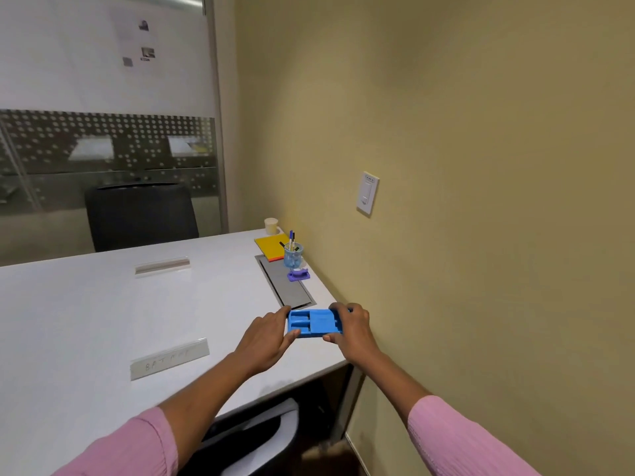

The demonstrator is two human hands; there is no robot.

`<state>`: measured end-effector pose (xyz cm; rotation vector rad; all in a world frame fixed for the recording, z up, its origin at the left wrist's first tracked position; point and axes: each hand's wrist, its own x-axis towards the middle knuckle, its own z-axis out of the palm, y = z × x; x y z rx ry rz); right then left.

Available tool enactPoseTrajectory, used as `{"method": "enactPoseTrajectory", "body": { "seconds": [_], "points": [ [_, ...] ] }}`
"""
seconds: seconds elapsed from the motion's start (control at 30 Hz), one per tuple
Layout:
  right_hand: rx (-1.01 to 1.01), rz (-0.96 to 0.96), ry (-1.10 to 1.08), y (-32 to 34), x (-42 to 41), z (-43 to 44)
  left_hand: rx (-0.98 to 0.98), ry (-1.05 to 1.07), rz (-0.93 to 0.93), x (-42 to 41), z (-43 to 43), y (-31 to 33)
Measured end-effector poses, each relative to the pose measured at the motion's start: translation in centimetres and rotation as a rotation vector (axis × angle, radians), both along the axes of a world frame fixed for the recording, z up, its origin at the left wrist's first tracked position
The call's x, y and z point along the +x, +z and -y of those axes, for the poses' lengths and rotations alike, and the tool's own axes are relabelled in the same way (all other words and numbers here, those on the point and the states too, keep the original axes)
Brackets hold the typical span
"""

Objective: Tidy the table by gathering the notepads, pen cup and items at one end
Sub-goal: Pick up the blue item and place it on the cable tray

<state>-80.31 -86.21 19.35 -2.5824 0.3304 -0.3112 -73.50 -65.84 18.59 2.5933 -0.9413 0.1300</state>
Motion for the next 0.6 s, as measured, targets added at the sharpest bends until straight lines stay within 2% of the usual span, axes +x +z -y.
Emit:
{"method": "enactPoseTrajectory", "body": {
  "seconds": [0.27,0.6],
  "points": [
    [0.04,-0.042,0.059,-2.1,7.9,4.9,0.085,-0.006,-0.022,7.3,4.6,-1.5],
    [0.037,-0.098,0.124,-4.9,19.9,9.3,0.193,0.068,0.061,18.5,8.6,-3.9]
  ]
}}
